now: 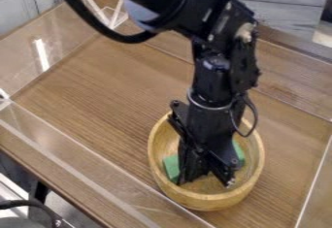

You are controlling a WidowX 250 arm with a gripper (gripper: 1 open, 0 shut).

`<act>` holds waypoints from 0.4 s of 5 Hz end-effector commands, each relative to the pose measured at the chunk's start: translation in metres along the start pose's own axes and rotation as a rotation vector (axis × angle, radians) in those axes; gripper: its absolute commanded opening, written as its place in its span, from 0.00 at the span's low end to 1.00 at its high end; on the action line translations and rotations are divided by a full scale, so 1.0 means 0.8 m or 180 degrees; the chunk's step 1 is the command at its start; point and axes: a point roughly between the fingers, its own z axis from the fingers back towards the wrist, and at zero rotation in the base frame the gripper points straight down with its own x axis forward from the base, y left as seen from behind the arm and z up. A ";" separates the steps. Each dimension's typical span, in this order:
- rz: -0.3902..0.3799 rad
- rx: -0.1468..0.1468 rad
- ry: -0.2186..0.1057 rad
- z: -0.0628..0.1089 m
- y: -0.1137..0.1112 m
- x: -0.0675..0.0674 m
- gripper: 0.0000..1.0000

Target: Remove the green block from inside the brown bowl and put it on the table

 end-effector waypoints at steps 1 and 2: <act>0.0068 -0.0045 -0.0188 0.026 0.005 0.010 0.00; 0.0148 -0.0113 -0.0144 0.032 0.007 0.007 0.00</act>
